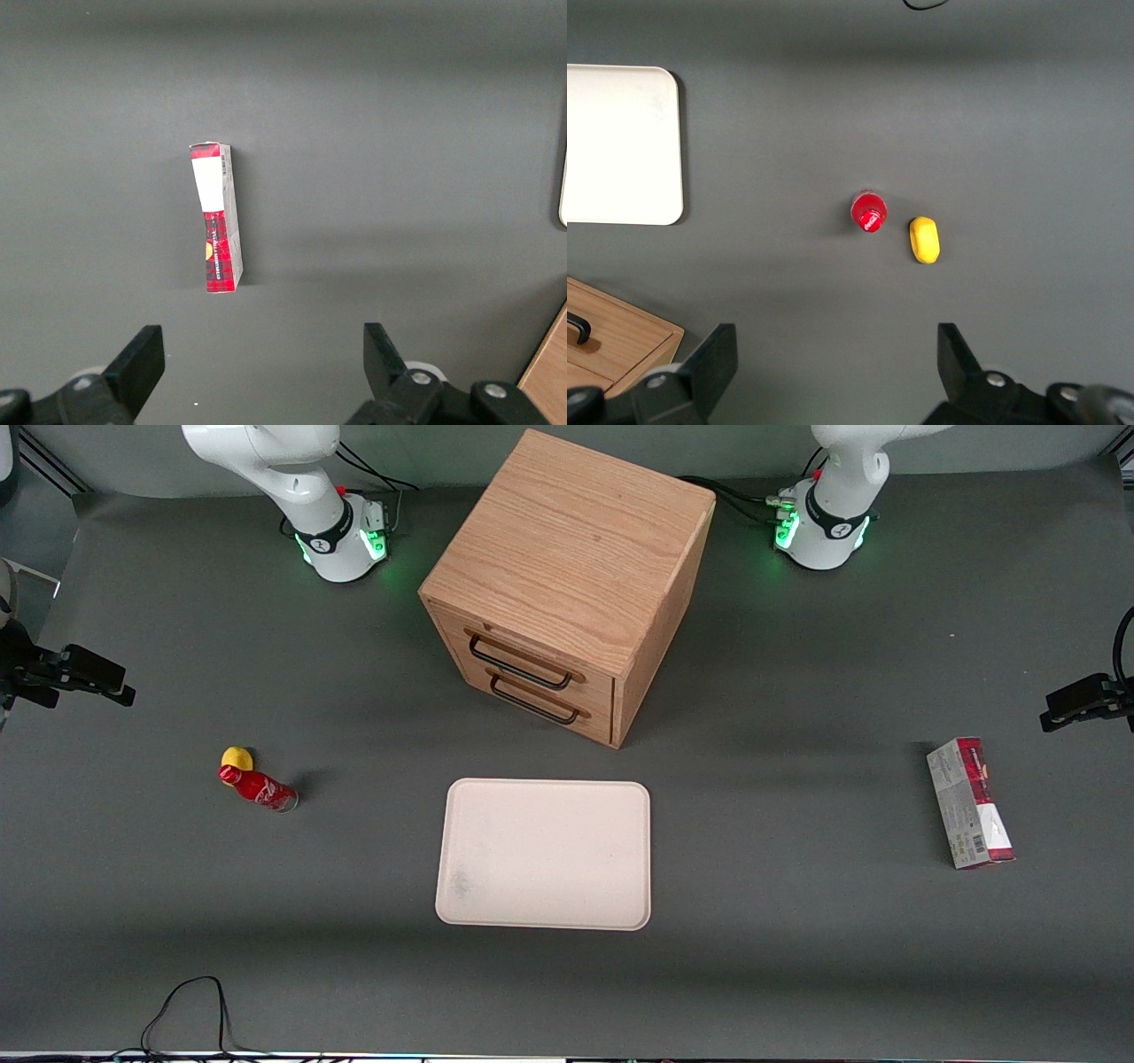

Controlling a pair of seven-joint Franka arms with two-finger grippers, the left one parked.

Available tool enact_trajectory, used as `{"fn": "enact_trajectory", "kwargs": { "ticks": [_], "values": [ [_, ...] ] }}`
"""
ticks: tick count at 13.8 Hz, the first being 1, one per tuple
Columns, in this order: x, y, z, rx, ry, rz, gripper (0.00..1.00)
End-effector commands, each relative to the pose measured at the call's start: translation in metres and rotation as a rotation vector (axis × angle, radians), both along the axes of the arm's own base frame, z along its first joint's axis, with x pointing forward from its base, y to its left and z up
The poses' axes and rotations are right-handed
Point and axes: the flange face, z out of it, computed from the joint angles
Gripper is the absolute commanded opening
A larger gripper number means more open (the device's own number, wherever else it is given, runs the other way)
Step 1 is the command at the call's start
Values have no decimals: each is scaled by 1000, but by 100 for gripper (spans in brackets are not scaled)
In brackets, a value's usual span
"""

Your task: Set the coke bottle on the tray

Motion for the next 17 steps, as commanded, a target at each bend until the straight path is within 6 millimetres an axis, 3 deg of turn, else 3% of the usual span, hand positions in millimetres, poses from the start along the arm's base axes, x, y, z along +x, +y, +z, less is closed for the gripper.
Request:
{"fn": "enact_trajectory", "kwargs": {
  "ticks": [1,2,4,8,11,14,17],
  "values": [
    [-8,-9,2,8,2,56,100],
    [-10,-27,-1,9,8,44,100],
    [-14,-41,-4,12,15,67,100],
    [-13,-47,-12,18,24,62,100],
    [-22,-45,-34,25,21,63,100],
    [-16,-42,-55,23,18,67,100],
    [-19,-40,-98,27,32,66,100]
  ]
}}
